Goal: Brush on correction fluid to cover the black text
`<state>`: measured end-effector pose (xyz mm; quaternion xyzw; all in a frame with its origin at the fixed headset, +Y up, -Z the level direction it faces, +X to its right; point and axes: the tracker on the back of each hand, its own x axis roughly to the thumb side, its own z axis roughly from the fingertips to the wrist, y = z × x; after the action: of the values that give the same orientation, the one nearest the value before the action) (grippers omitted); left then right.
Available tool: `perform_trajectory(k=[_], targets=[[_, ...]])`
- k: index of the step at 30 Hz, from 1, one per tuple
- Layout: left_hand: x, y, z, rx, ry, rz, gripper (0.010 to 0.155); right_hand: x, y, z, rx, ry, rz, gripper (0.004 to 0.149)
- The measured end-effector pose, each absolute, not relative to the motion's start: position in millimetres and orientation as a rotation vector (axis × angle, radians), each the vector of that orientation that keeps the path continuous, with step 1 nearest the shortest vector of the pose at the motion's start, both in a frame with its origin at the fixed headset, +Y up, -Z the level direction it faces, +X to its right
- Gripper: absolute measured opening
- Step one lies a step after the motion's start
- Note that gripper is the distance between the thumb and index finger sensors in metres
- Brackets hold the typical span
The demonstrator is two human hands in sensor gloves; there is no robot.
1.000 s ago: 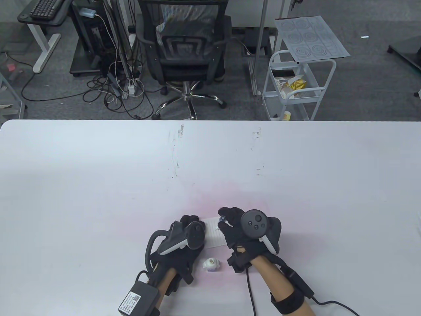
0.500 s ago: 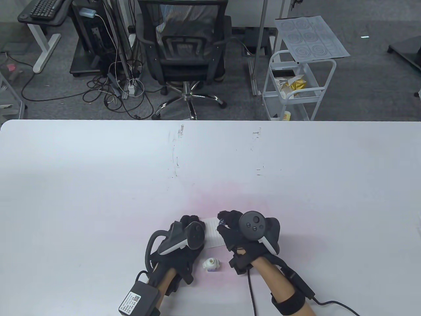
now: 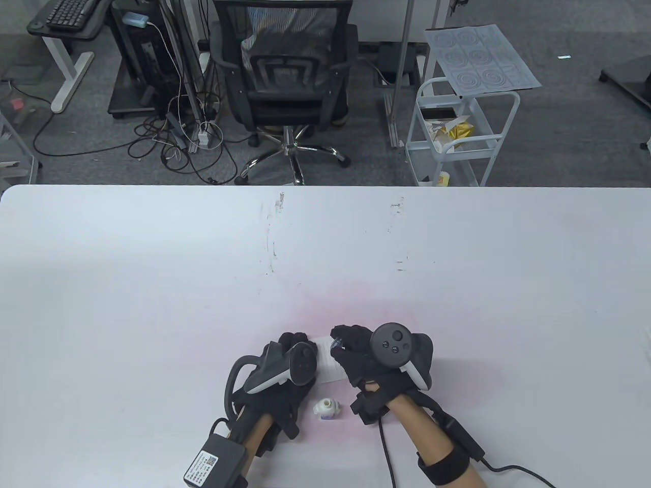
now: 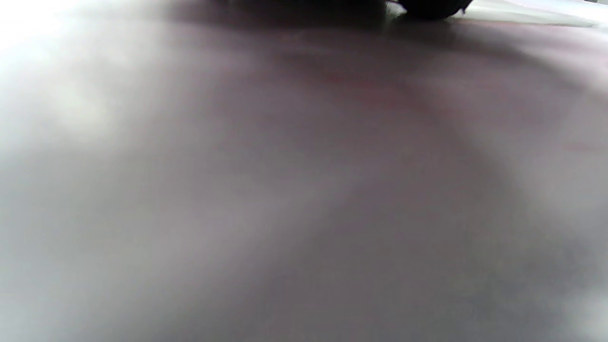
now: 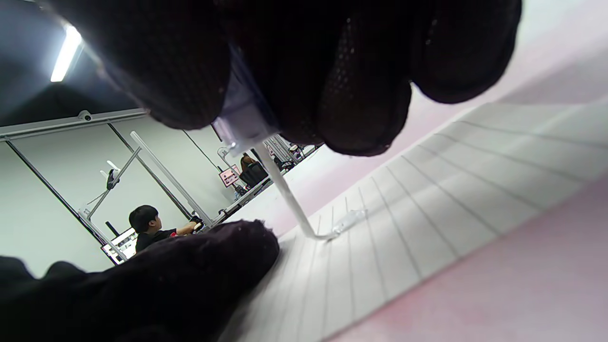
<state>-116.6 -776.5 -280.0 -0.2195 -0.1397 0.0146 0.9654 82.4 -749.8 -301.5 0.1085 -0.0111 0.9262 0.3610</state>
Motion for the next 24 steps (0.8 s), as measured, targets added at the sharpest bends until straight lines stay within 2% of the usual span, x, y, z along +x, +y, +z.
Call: perform_trajectory(k=[10, 24], targets=[[-116.6, -776.5, -280.0, -0.444, -0.283, 0.03, 0.064, 90.9, -750.6, -303.6, 0.152, -0.044, 2.376, 0.049], [-116.6, -776.5, -280.0, -0.444, -0.283, 0.03, 0.064, 95.1, -749.3, -303.4, 0.156, -0.088, 2.425, 0.049]])
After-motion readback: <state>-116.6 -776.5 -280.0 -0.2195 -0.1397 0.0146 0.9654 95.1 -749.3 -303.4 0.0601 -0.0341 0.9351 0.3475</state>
